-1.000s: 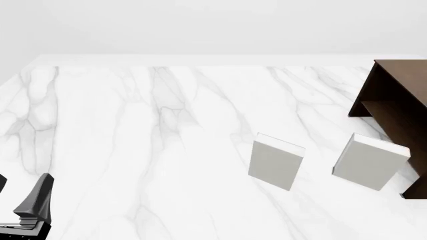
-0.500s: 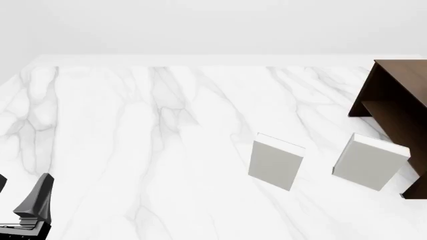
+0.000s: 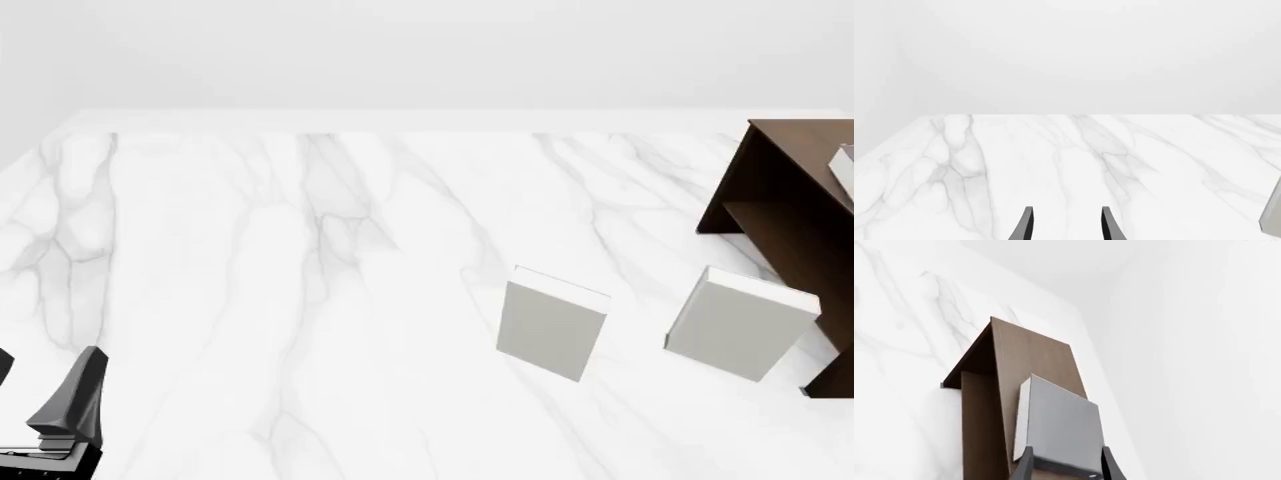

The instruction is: Pick up the book on the left and place it on top of the shelf.

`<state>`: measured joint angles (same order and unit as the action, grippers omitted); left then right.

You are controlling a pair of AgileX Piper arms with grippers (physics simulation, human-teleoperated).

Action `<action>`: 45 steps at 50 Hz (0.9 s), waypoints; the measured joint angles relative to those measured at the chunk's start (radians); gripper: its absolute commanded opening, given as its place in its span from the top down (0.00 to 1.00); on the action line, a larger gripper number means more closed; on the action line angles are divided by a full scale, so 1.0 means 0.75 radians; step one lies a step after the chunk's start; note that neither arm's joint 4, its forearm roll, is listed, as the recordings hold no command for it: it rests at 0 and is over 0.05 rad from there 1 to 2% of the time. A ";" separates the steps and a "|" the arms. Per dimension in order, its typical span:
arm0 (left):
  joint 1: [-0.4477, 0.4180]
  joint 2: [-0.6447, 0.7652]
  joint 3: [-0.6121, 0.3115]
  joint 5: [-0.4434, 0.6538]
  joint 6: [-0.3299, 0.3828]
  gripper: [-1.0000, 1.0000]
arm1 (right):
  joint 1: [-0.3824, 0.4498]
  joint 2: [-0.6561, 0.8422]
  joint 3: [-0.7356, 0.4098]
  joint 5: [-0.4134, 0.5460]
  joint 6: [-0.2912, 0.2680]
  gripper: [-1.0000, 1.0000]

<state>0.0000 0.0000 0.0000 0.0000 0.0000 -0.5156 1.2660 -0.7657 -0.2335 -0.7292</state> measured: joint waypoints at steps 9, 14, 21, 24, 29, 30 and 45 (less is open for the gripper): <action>0.000 0.000 0.000 0.000 0.000 0.00 | 0.031 -0.046 0.031 0.000 0.017 0.00; 0.000 0.000 0.000 0.000 0.000 0.00 | 0.038 -0.059 0.044 -0.005 0.023 0.00; 0.000 0.000 0.000 0.000 0.000 0.00 | 0.048 -0.075 0.060 -0.016 0.033 0.00; 0.000 0.000 0.000 0.000 0.000 0.00 | 0.057 -0.090 0.068 -0.019 0.044 0.00; 0.000 0.000 0.000 0.000 0.000 0.00 | 0.070 -0.125 0.071 -0.010 0.071 0.00; 0.000 0.000 0.000 0.000 0.000 0.00 | 0.073 -0.133 0.072 -0.008 0.077 0.00; 0.000 0.000 0.000 0.000 0.000 0.00 | 0.107 -0.269 0.099 0.025 0.164 0.00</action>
<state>0.0000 0.0000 0.0000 0.0000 0.0000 -0.4354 1.0645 -0.6915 -0.2151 -0.6063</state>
